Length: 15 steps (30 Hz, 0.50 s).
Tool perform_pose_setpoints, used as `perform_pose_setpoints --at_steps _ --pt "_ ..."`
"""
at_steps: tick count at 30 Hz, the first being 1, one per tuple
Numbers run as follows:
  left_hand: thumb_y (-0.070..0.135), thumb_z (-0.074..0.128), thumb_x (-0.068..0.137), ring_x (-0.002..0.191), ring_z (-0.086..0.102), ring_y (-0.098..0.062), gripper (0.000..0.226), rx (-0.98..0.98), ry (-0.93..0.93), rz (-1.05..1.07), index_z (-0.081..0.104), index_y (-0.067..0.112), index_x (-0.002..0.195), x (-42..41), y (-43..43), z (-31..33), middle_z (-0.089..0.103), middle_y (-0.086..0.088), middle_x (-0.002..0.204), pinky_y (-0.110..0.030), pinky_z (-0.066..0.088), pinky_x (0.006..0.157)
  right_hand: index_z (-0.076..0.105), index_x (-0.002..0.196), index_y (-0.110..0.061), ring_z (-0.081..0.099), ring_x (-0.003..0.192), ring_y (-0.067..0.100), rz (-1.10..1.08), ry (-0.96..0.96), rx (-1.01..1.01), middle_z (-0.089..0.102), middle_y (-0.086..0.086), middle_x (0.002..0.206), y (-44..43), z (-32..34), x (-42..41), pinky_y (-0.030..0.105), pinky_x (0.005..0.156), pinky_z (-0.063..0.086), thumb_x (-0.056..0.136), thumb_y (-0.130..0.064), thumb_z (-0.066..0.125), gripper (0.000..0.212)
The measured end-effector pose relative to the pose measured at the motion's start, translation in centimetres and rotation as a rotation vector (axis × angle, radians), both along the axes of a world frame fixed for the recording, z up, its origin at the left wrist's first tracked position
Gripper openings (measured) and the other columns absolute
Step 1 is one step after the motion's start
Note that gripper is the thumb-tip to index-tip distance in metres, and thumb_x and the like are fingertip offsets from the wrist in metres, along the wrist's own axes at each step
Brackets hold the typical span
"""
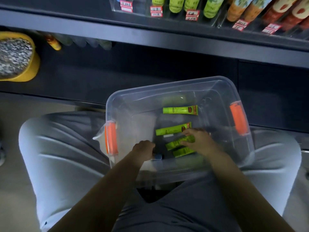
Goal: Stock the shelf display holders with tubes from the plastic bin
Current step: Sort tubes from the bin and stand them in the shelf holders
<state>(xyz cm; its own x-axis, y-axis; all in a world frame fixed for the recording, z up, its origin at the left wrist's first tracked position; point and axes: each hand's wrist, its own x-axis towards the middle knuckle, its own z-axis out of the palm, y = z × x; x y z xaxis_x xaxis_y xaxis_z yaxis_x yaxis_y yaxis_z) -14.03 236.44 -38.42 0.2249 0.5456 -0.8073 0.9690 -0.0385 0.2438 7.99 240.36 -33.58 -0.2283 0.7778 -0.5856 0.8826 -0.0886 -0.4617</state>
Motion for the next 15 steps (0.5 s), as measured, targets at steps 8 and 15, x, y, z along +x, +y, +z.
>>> perform_pose_setpoints --at_steps 8,15 --pt "0.059 0.048 0.088 0.075 0.060 -0.028 0.052 -0.047 -0.102 0.310 0.057 0.008 0.088 -0.7 1.1 2.0 0.058 -0.008 0.079 -0.031 0.048 0.069 0.065 0.114 -0.021 0.059 0.108 0.020 0.023 -0.043 -0.112 0.065 0.004 0.117 0.5 -1.3 0.6 0.030 0.092 0.046 0.078 -0.033 0.075 0.039" --pt "0.030 0.064 0.088 0.077 0.061 -0.025 0.026 -0.080 -0.432 0.919 0.063 0.005 0.095 -2.3 0.8 7.3 0.063 -0.013 0.089 -0.031 0.049 0.066 0.065 0.118 -0.023 0.059 0.110 0.019 0.055 -0.053 -0.202 0.063 0.004 0.123 1.7 -2.7 0.7 0.022 0.087 0.042 0.079 -0.030 0.074 0.040"
